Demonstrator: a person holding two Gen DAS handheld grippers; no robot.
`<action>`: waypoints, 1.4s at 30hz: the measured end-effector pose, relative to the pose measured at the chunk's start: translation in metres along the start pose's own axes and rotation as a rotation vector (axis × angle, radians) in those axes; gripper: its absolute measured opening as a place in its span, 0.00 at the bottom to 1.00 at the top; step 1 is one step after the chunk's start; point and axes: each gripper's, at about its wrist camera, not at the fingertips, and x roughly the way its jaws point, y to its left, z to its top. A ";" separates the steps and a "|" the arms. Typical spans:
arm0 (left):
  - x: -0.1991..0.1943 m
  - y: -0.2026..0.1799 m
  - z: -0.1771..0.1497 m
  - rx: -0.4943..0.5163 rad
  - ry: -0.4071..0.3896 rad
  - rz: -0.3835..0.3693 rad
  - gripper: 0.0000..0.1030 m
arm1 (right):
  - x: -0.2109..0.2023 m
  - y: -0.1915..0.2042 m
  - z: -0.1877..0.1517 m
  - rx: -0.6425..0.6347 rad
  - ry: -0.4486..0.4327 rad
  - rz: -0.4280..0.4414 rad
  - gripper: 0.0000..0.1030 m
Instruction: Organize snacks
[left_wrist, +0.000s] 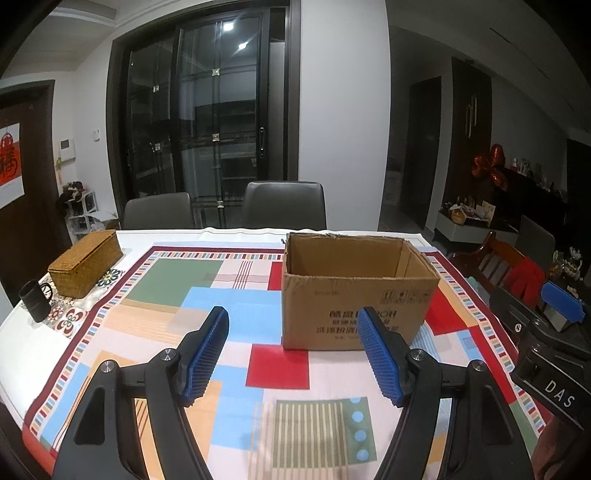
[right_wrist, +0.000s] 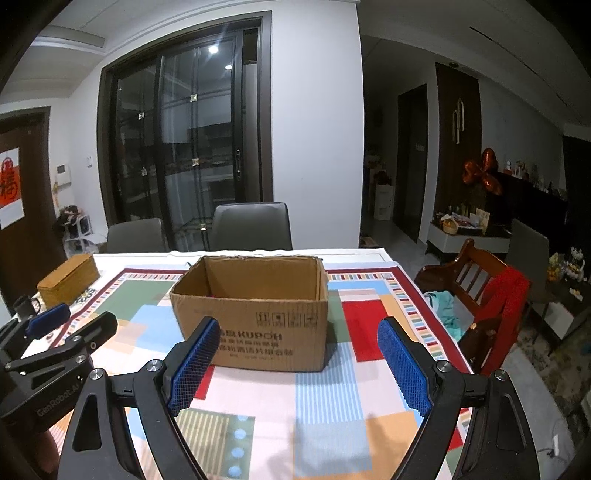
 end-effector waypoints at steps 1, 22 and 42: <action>-0.005 0.000 -0.002 0.001 -0.002 0.003 0.69 | -0.003 0.001 -0.001 0.001 -0.001 0.000 0.85; -0.074 -0.006 -0.044 0.039 -0.014 0.022 0.69 | -0.069 -0.016 -0.045 0.037 0.018 -0.015 0.85; -0.098 0.005 -0.067 0.015 -0.004 0.045 0.69 | -0.091 -0.015 -0.064 0.044 0.025 -0.004 0.85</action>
